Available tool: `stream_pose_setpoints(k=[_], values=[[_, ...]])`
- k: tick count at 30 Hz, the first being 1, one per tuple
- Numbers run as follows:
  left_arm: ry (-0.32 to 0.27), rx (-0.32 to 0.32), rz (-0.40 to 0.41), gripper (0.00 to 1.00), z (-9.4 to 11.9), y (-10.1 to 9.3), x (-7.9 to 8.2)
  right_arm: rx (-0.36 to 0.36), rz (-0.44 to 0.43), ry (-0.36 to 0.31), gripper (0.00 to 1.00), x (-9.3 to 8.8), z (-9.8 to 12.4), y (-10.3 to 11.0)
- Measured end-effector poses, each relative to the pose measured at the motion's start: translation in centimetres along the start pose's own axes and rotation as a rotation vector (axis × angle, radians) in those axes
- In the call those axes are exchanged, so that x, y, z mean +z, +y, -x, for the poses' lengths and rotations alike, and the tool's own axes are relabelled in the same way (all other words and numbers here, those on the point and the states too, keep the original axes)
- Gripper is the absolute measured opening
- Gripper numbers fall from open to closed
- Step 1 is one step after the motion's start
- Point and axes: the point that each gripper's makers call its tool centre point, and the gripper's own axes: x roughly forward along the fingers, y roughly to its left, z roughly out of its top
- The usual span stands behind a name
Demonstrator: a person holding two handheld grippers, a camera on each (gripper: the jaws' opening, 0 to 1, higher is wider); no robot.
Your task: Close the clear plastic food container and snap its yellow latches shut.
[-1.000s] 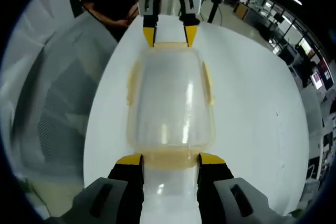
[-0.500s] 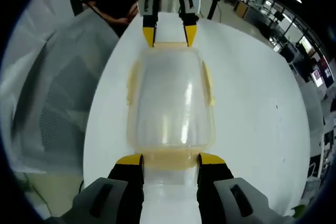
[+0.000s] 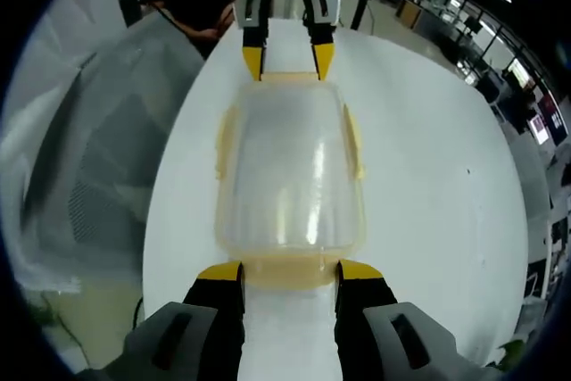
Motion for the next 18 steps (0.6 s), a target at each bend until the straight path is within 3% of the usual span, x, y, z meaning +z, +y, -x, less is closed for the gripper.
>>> stream_pose_setpoints(k=[18], values=[[-0.009, -0.009, -0.007, 0.39, -1.3, 0.1, 1.7, 0.01, -0.005, 0.026, 0.38, -2.1, 0.4, 0.1]])
